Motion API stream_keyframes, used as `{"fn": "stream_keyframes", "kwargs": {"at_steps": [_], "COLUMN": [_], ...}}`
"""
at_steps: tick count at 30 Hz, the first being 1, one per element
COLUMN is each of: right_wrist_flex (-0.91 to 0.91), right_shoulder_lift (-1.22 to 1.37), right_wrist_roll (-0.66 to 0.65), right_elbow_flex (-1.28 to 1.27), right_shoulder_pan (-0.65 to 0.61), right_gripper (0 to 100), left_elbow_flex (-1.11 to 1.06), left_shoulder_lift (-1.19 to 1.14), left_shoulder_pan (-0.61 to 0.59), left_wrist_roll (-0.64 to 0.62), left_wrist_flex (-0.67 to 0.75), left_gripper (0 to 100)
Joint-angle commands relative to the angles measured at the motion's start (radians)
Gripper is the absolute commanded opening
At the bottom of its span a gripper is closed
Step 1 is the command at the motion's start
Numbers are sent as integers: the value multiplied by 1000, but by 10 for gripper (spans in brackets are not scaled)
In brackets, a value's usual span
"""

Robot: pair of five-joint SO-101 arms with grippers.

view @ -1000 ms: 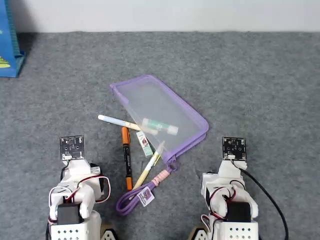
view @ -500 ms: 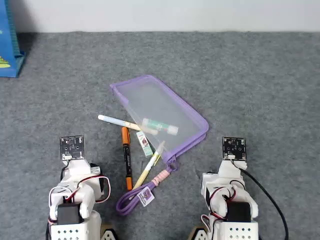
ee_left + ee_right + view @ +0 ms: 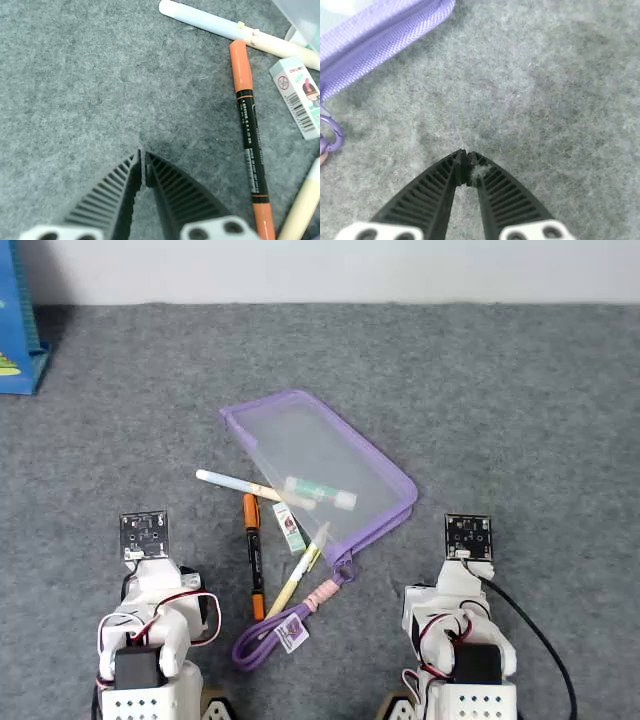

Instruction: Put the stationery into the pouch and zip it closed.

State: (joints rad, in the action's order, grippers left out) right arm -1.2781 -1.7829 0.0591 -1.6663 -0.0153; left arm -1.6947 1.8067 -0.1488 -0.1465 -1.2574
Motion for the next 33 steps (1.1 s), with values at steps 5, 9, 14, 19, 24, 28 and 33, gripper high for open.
{"fn": "stream_keyframes", "kwargs": {"at_steps": [5, 9, 14, 19, 24, 28, 33], "right_wrist_flex": [-5, -5, -2, -8, 31, 104, 128], "right_shoulder_lift": [-4, -4, -4, -4, -4, -4, -4], "right_wrist_roll": [-2, -2, -6, -9, -40, -173, -186], "right_elbow_flex": [-18, -18, -18, 5, 127, 153, 170], "right_shoulder_pan": [5, 5, -21, -27, 97, 62, -35], "right_gripper": [11, 10, 11, 12, 12, 12, 26], "left_elbow_flex": [10, 10, 10, 10, 10, 10, 10], "left_shoulder_lift": [12, 12, 12, 12, 12, 12, 12], "left_shoulder_pan": [-2, -2, -2, -2, -2, -2, -2], "left_wrist_roll": [-8, -8, -8, -8, -8, -8, -8], "left_wrist_flex": [-3, -3, -3, -3, -3, -3, -3], "left_gripper": [15, 15, 15, 15, 15, 15, 15]}}
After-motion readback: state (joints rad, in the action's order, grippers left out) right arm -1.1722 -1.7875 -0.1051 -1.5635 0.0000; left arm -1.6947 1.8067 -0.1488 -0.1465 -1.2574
